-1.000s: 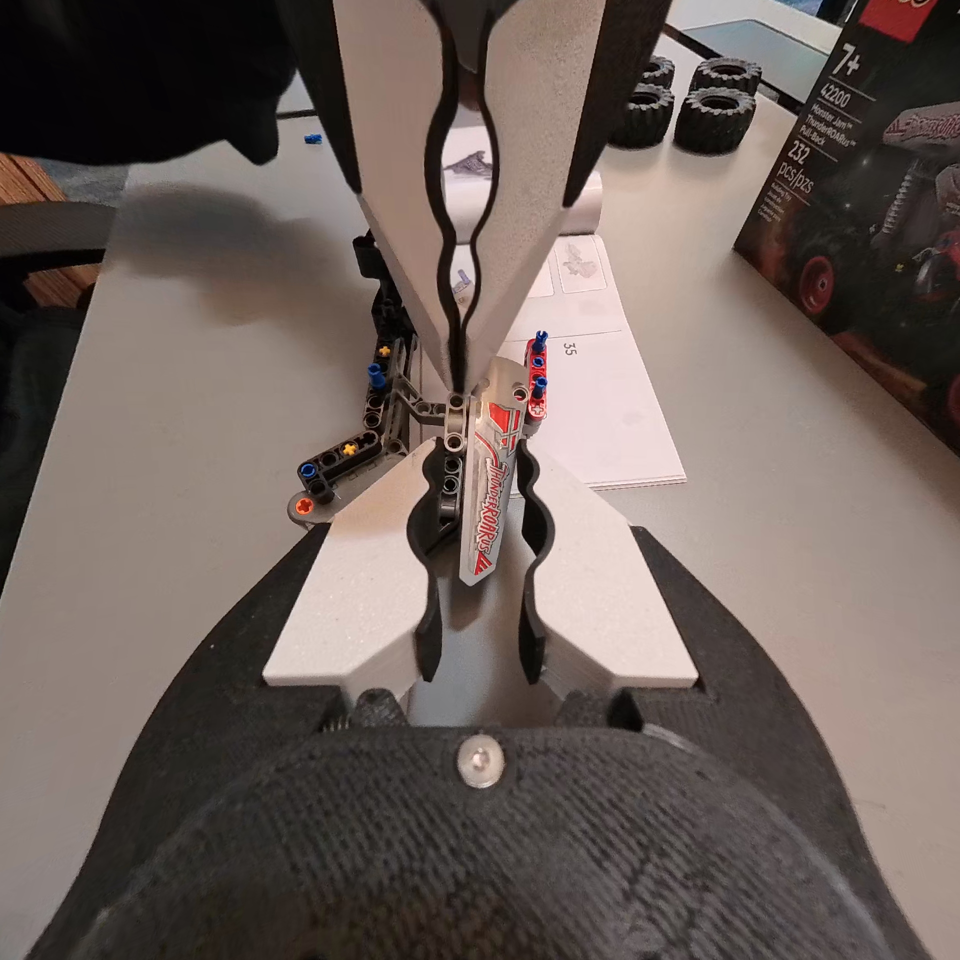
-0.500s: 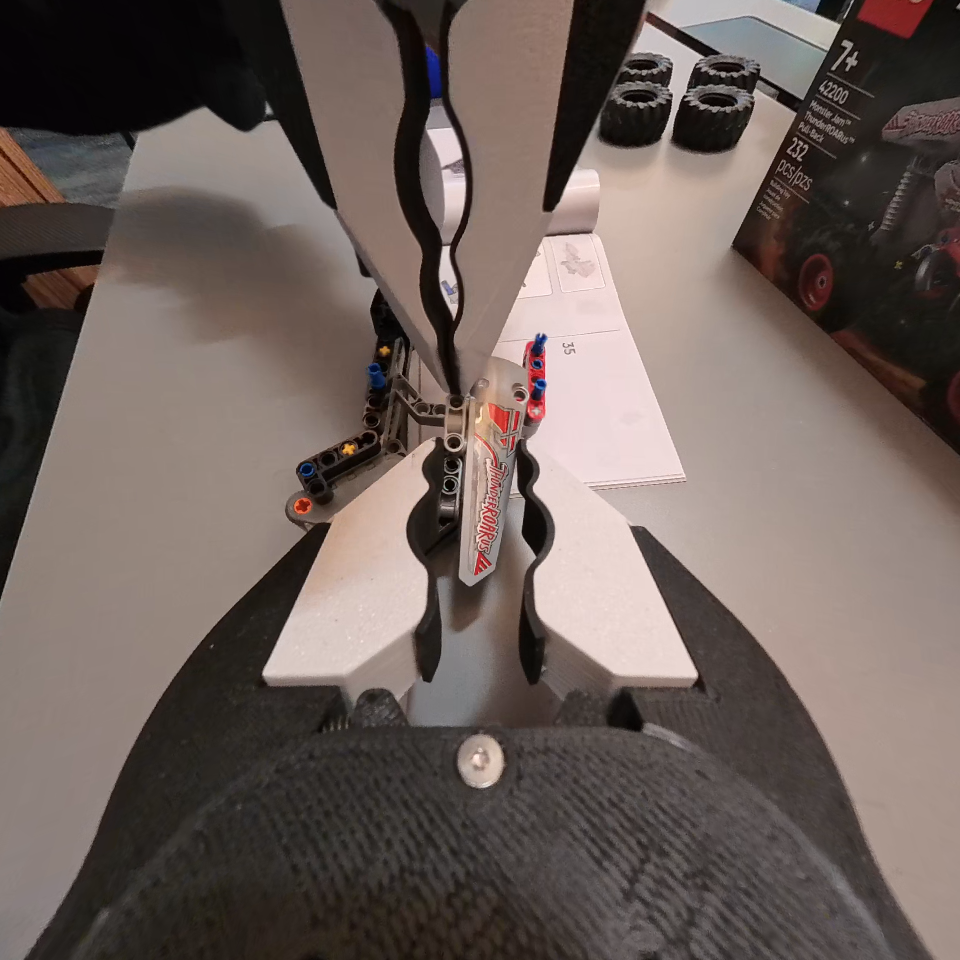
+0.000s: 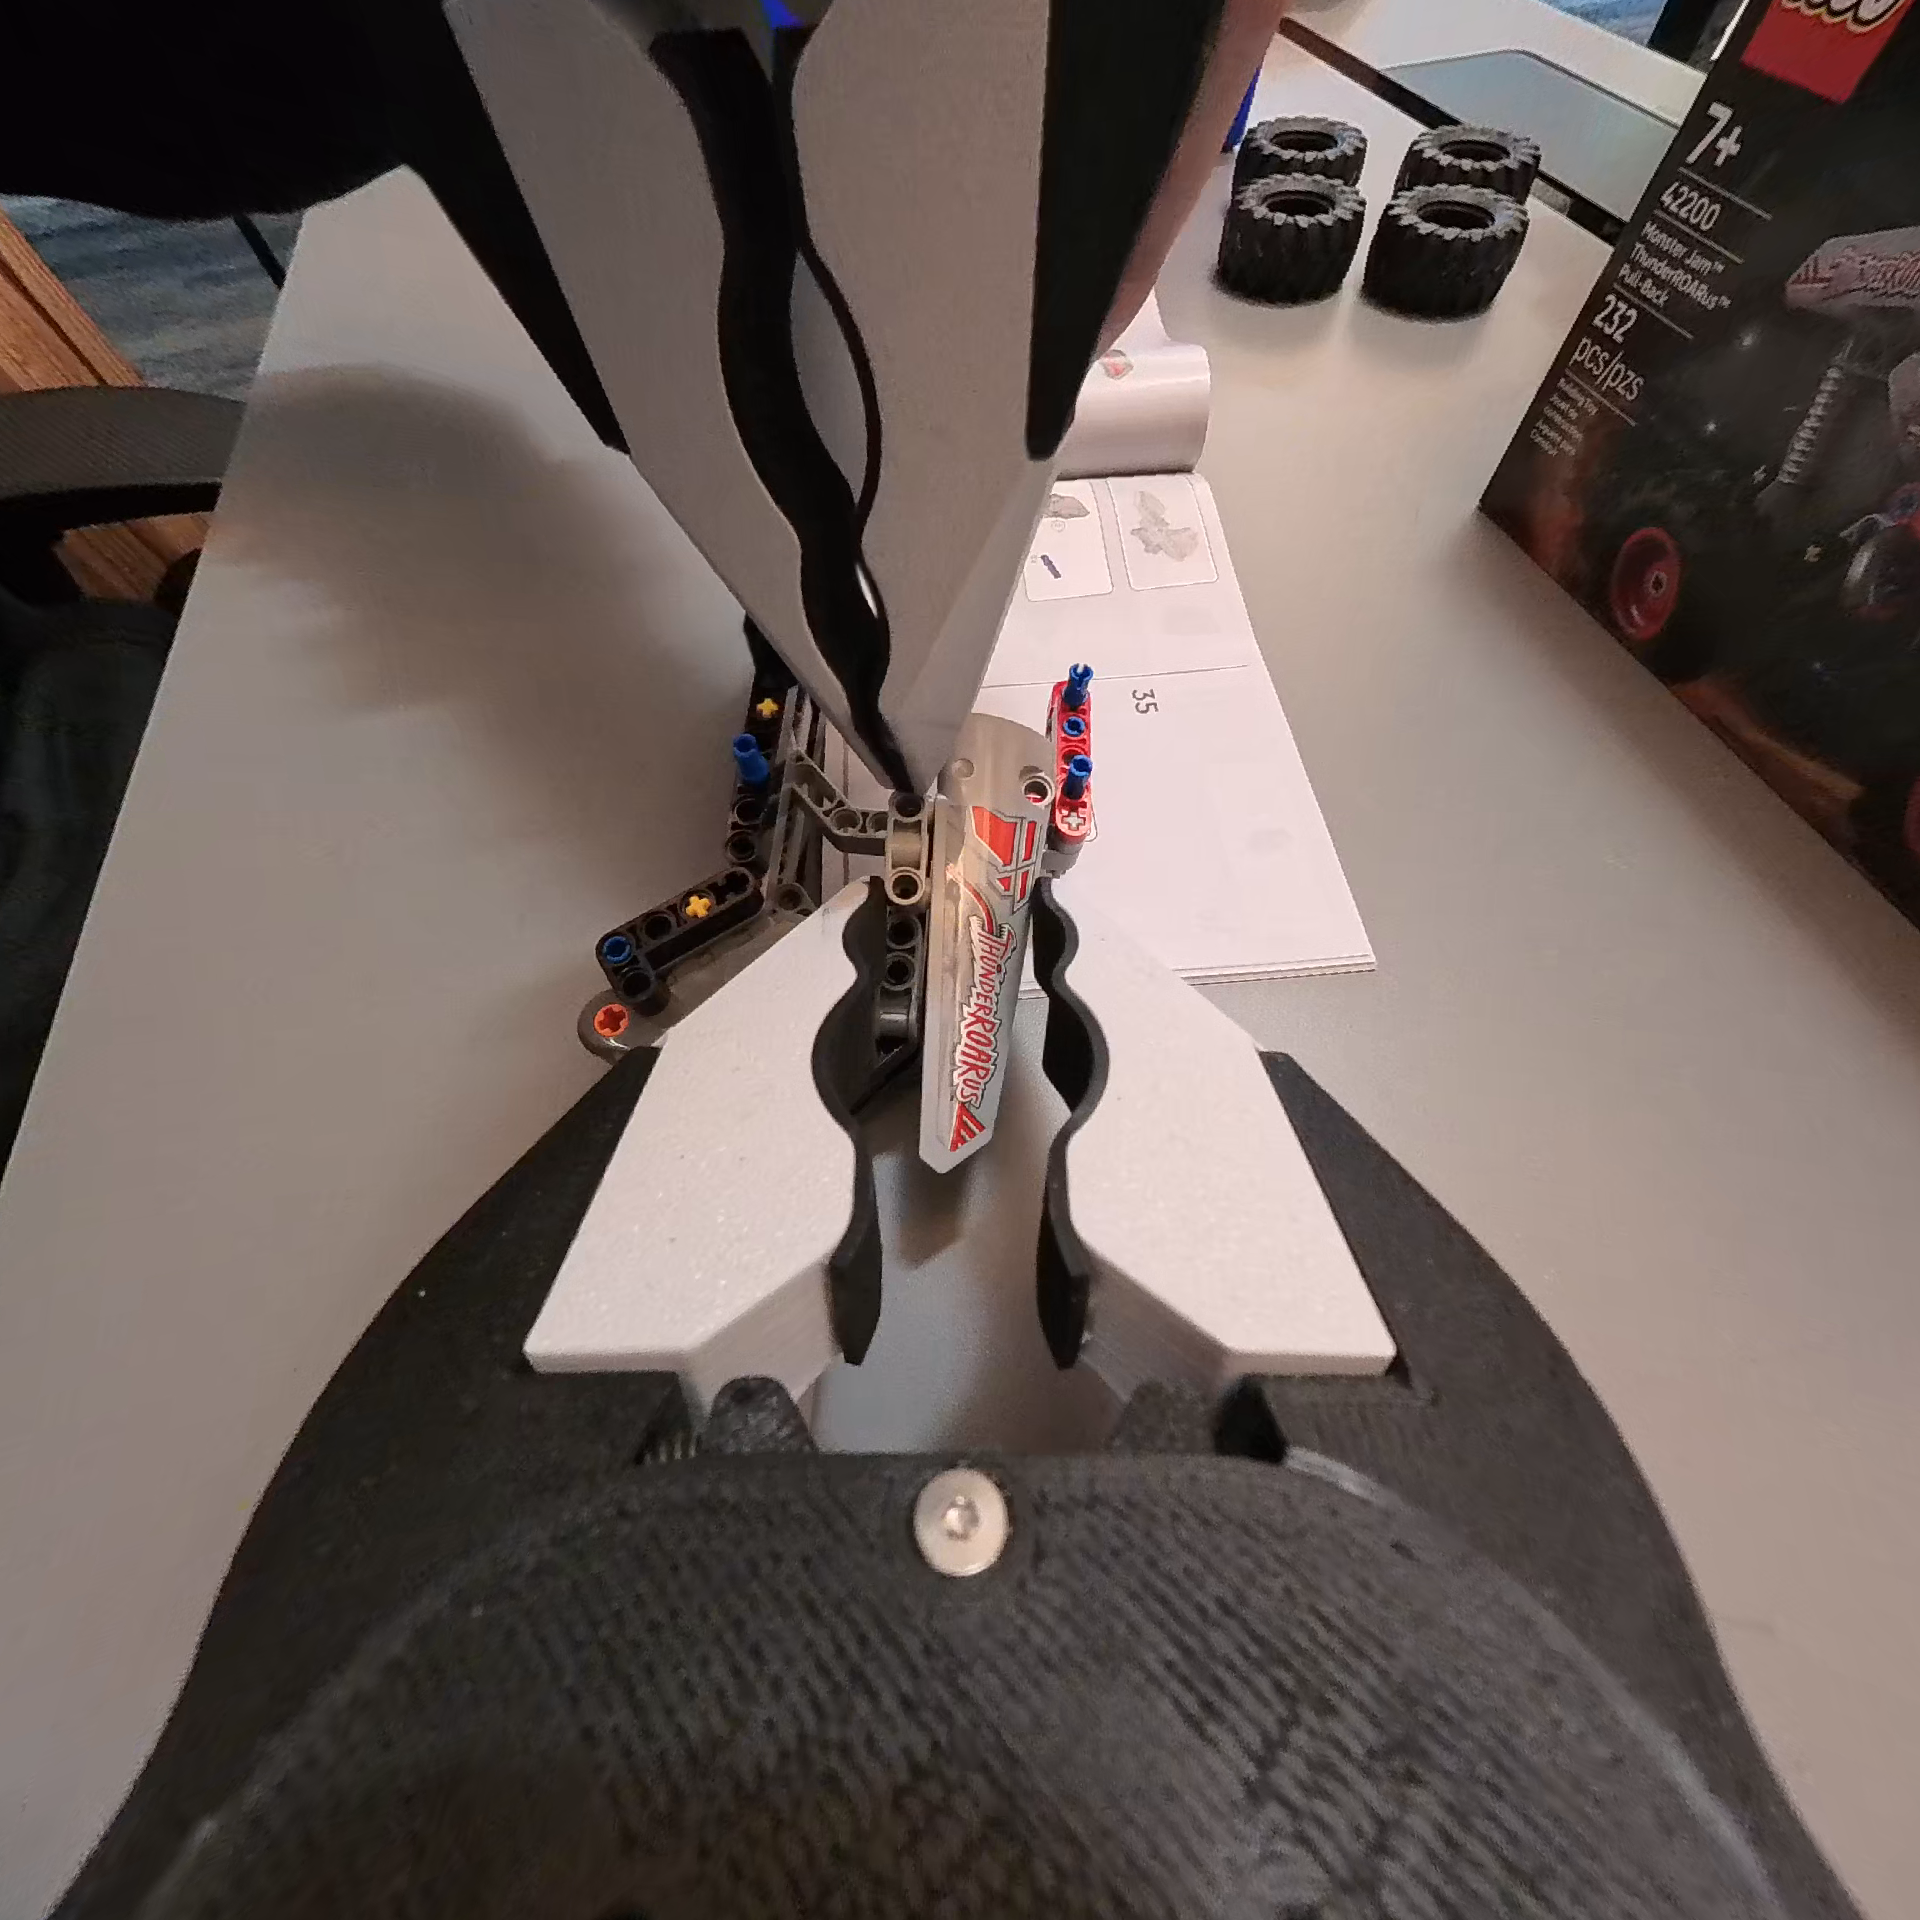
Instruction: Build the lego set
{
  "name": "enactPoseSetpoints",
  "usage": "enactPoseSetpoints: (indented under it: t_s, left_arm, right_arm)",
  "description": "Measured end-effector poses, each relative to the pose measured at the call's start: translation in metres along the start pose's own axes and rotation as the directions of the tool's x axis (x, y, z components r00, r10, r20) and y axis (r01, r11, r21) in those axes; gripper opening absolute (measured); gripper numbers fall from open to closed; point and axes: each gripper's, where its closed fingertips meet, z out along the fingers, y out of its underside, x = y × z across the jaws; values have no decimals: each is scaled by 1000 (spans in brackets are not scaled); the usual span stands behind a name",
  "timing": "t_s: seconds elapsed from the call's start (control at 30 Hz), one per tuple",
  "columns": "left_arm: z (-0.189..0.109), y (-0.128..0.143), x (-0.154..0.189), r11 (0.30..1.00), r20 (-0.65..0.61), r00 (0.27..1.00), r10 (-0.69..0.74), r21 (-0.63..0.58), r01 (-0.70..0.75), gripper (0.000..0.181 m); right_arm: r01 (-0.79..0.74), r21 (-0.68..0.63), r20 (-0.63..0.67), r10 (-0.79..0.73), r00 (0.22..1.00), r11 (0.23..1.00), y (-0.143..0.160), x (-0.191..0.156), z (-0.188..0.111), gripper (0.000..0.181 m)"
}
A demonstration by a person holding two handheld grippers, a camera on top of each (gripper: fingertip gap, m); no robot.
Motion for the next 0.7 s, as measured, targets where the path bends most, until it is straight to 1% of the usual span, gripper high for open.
enactPoseSetpoints:
  t_s: [0.13, 0.33, 0.53, 0.7]
  left_arm:
    - [0, 0, 1, 998, 21, 999, 42, -47, -41, 0]
    - [0, 1, 1, 991, 1, 997, 83, -108, -82, 0]
    - [1, 2, 1, 994, -30, 998, 56, -96, -58, 0]
    - [1, 1, 1, 989, -28, 997, 75, -126, -78, 0]
  right_arm:
    - [6, 1, 2, -6, 1000, 1000, 0, 0, 0, 25]
    - [12, 5, 1, -12, 1000, 1000, -1, 0, 0, 25]
    - [-2, 8, 9, 2, 1000, 1000, -2, 1, 0, 26]
    - [-11, 6, 25, 11, 1000, 1000, -2, 0, 0, 26]
